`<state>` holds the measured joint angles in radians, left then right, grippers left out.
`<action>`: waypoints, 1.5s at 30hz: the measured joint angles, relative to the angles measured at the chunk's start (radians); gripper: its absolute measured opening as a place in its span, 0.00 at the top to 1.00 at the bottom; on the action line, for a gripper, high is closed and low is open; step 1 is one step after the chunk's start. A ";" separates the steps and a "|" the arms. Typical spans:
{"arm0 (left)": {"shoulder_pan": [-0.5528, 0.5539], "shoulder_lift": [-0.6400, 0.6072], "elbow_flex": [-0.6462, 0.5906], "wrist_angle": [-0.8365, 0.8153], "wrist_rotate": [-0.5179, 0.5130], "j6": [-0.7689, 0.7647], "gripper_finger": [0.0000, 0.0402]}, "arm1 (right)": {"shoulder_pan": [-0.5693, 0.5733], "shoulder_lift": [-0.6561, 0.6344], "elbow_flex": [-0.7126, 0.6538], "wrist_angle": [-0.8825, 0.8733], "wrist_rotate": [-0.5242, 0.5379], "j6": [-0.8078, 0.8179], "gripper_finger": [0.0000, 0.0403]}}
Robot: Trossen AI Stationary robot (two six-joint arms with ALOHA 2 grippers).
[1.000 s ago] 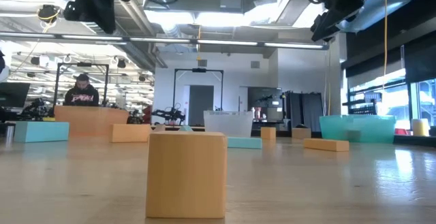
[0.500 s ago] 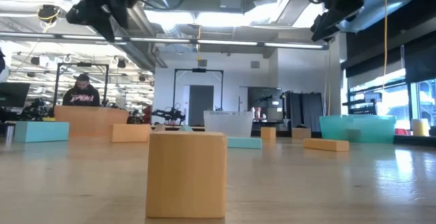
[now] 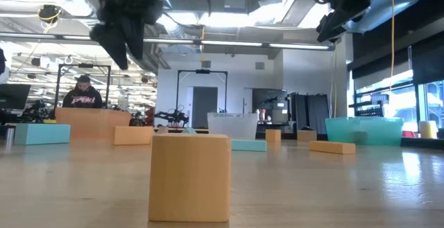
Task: Sort & place blocks by color
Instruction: Put the orange block into the transparent bin
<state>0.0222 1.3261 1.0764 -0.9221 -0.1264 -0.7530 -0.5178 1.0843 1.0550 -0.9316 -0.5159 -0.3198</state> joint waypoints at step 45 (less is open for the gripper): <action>-0.054 0.498 -0.018 0.125 -0.161 0.139 0.32 | 0.000 0.001 0.000 0.017 0.000 -0.003 0.50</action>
<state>-0.0322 1.8239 1.0584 -0.7967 -0.2872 -0.6144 -0.5179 1.0855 1.0550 -0.9142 -0.5163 -0.3229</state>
